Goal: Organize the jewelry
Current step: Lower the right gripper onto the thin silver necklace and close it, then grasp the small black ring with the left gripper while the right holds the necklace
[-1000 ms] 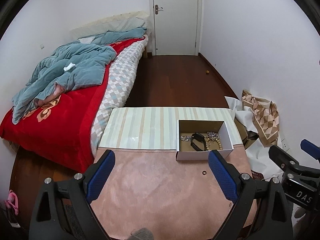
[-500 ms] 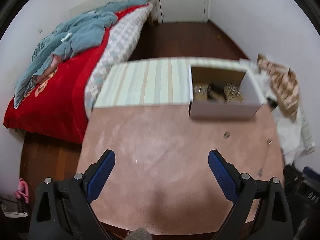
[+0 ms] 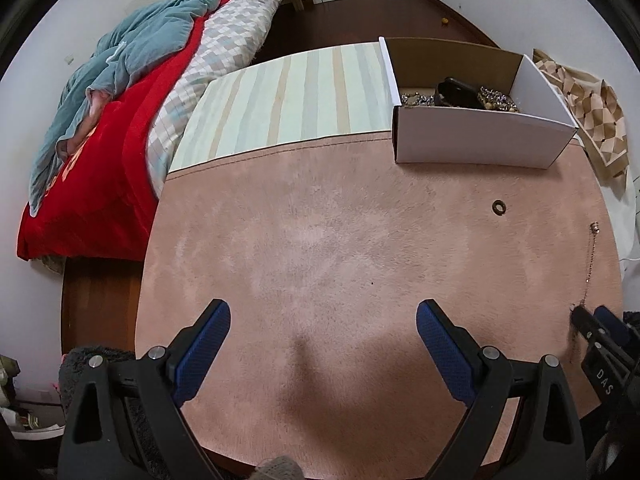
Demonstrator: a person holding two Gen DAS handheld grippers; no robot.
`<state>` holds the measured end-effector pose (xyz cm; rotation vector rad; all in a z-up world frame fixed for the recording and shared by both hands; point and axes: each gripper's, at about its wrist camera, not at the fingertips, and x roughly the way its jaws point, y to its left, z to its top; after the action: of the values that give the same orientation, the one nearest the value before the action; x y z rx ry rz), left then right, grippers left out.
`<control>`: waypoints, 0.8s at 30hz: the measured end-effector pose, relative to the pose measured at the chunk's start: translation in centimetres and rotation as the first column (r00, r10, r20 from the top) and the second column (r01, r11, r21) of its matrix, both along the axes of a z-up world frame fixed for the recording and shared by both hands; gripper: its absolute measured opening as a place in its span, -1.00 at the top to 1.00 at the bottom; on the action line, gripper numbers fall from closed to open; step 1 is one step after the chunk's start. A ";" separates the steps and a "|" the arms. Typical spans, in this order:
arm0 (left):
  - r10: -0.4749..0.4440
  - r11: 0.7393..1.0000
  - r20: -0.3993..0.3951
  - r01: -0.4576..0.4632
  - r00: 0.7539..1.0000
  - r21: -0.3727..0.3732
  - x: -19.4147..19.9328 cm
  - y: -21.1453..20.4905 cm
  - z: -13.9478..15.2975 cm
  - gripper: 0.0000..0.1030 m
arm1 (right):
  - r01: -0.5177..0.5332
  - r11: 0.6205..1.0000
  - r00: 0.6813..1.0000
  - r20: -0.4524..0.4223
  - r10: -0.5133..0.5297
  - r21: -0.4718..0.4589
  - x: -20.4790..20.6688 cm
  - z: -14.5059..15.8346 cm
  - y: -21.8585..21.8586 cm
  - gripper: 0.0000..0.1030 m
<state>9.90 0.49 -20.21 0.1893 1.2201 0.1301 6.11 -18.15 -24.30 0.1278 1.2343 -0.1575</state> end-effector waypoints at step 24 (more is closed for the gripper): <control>-0.178 0.954 -0.056 0.159 0.982 -0.253 8.6 -7.6 -4.1 -0.72 | 0.127 0.970 0.981 0.122 -0.154 0.210 4.6 5.1 -6.6 0.91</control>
<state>18.51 -7.13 -24.26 0.0804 1.2810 -0.1799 10.66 -24.78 -19.20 0.3970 1.1017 -0.1442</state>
